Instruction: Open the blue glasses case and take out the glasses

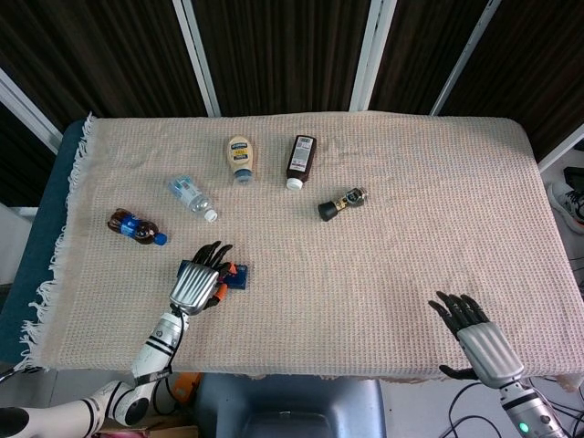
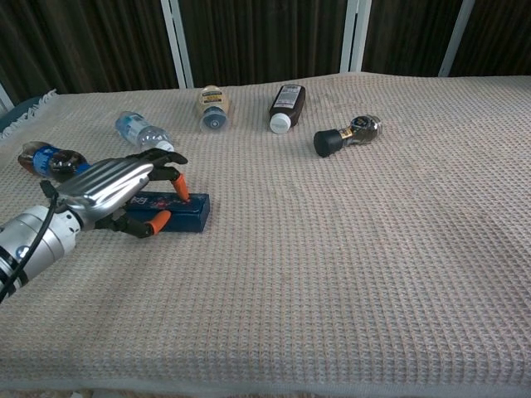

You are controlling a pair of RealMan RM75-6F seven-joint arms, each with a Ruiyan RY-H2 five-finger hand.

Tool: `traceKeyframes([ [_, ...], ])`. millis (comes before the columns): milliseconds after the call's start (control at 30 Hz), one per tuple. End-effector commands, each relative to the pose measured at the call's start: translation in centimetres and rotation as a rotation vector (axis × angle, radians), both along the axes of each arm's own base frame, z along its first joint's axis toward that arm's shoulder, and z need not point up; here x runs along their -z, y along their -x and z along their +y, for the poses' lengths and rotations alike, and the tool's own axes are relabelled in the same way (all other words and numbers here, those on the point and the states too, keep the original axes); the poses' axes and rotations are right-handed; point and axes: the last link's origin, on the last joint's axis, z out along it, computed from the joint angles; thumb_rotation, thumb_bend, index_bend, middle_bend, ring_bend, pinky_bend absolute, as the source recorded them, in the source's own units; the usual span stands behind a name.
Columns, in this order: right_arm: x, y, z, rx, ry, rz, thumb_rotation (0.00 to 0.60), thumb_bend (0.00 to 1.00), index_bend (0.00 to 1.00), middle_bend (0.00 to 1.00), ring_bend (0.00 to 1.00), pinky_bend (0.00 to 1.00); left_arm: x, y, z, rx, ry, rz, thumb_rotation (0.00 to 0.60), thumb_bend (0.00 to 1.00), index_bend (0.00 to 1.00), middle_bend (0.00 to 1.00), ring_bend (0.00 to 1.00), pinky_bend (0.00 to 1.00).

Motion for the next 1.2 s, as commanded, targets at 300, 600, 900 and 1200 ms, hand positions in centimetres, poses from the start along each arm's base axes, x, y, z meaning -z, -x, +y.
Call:
traceKeyframes([
  [300, -0.6, 0.0, 0.0, 0.003, 0.011, -0.019, 0.6, 0.19, 0.0, 0.0, 0.0, 0.0, -0.4, -0.8, 2.3, -0.036, -0.033, -0.031, 0.6, 0.46, 0.6, 0.1, 0.0, 0.14],
  [600, -1.2, 0.0, 0.1, 0.0, 0.015, -0.037, 0.6, 0.19, 0.0, 0.0, 0.0, 0.0, 1.4, -3.0, 5.6, -0.056, -0.083, -0.028, 0.6, 0.43, 0.31, 0.06, 0.0, 0.05],
  [900, -1.0, 0.0, 0.0, -0.006, 0.003, -0.04, 0.6, 0.19, 0.0, 0.0, 0.0, 0.0, -0.8, -4.0, 5.9, -0.013, -0.164, -0.148, 0.6, 0.39, 0.24, 0.04, 0.0, 0.01],
  [1200, -0.4, -0.3, -0.1, -0.012, -0.005, -0.035, 0.6, 0.19, 0.0, 0.0, 0.0, 0.0, -5.1, -0.4, 2.5, -0.051, -0.014, 0.038, 0.6, 0.48, 0.38, 0.02, 0.0, 0.0],
])
